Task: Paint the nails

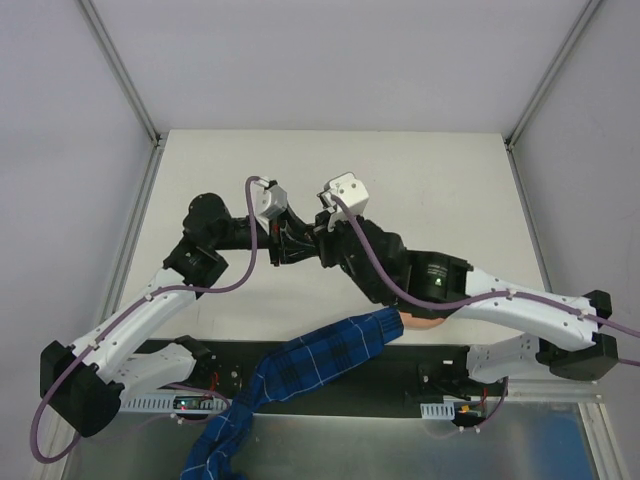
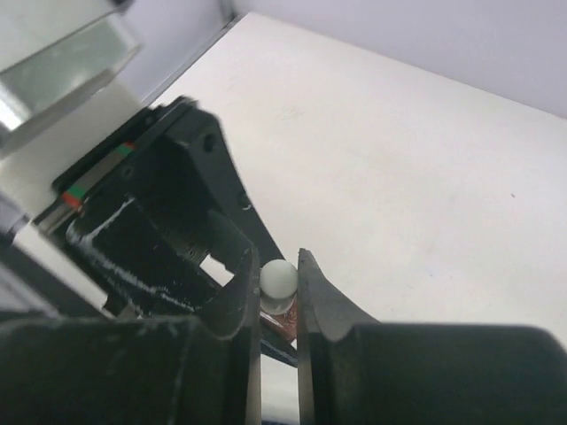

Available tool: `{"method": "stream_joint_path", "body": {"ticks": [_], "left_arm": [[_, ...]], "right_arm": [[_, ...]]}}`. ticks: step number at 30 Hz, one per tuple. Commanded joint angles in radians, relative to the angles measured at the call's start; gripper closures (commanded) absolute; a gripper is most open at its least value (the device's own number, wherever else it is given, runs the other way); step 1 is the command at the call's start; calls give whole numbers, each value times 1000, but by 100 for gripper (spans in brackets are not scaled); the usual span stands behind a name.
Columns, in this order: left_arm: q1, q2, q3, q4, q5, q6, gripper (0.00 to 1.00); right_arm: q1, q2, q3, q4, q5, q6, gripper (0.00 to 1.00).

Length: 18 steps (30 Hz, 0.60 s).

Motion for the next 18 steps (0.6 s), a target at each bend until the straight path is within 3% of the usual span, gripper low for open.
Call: {"method": "stream_joint_path", "body": {"ticks": [1, 4, 5, 9, 10, 13, 14, 18], "left_arm": [[28, -24, 0, 4, -194, 60, 100], [28, -11, 5, 4, -143, 72, 100], [28, -9, 5, 5, -131, 76, 100], [28, 3, 17, -7, -54, 96, 100], [28, 6, 20, -7, -39, 92, 100], [28, 12, 28, -1, 27, 74, 100], [28, 17, 34, 1, 73, 69, 100], [28, 46, 46, 59, 186, 2, 100]], "right_arm": [[44, 33, -5, -48, 465, 123, 100], [24, 27, 9, -39, 352, 63, 89], [3, 7, 13, -43, 267, 20, 78], [-77, -91, -11, -74, 1, -32, 59], [-95, -113, -22, -91, -45, -52, 47], [-196, -200, -63, -106, -310, -104, 25], [-256, -220, -71, -109, -486, -120, 21], [-356, -224, -68, -106, -826, -192, 11]]}}
